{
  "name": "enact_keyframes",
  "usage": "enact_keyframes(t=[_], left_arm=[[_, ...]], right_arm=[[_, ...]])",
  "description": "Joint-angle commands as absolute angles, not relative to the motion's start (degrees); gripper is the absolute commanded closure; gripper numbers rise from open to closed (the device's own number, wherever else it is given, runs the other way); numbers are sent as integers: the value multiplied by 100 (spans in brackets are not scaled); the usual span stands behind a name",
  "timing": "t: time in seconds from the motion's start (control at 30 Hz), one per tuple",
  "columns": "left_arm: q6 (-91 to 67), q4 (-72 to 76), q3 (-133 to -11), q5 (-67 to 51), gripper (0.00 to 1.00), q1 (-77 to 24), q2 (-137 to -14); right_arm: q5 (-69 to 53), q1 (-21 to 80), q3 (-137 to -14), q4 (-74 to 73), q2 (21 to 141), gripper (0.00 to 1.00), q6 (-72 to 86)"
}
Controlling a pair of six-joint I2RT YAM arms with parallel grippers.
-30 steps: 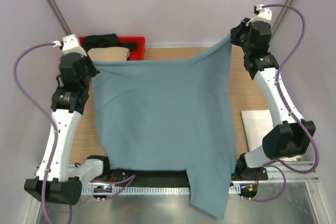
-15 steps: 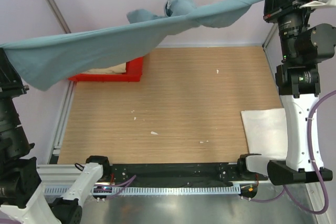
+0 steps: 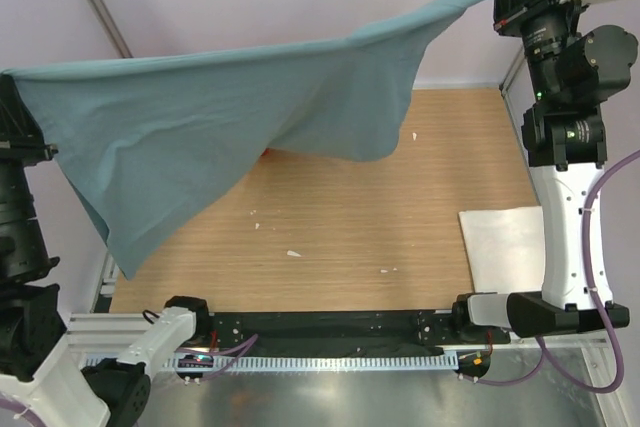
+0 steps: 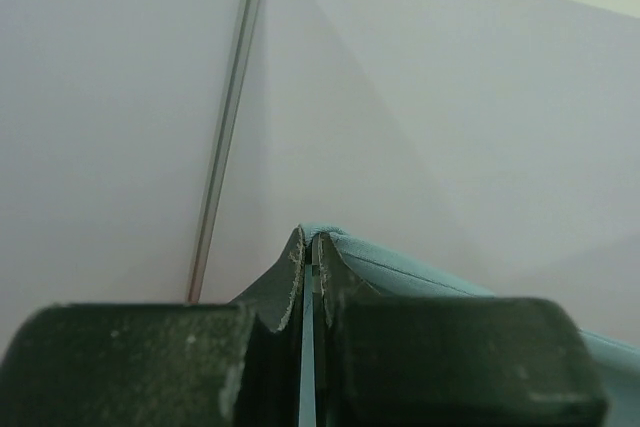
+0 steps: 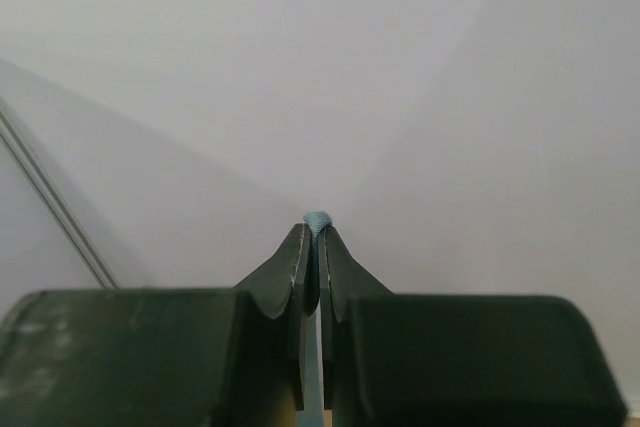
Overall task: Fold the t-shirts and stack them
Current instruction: Flatten the tshirt out
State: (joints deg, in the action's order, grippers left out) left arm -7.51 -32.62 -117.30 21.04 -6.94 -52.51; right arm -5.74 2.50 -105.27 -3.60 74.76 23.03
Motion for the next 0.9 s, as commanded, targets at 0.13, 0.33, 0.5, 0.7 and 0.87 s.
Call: enact_keyframes(t=[0.13,0.33,0.5,0.7,0.87], left_arm=[[148,-2673,-12199,3031,100,-1432,-5071],[-333,-2891,-12761,2691,100,-2021,-4984],[-965,-2935,-12604,2198,100,-2048,-4457],[-1090,-2997,-12533,2083,100,-2083,-4008],[-809,-3032,-12560,2214,100,-2162,-4008]], right_arm=[[-194,184,-10969,-150,7225,99,1942],[-263,176,-11373,-448,6867,99,2056],[-255,176,-11785,-1071,6338,99,1978],[-536,184,-12498,-1653,5714,99,2039],[-642,229,-12568,-1503,5423,99,2180]])
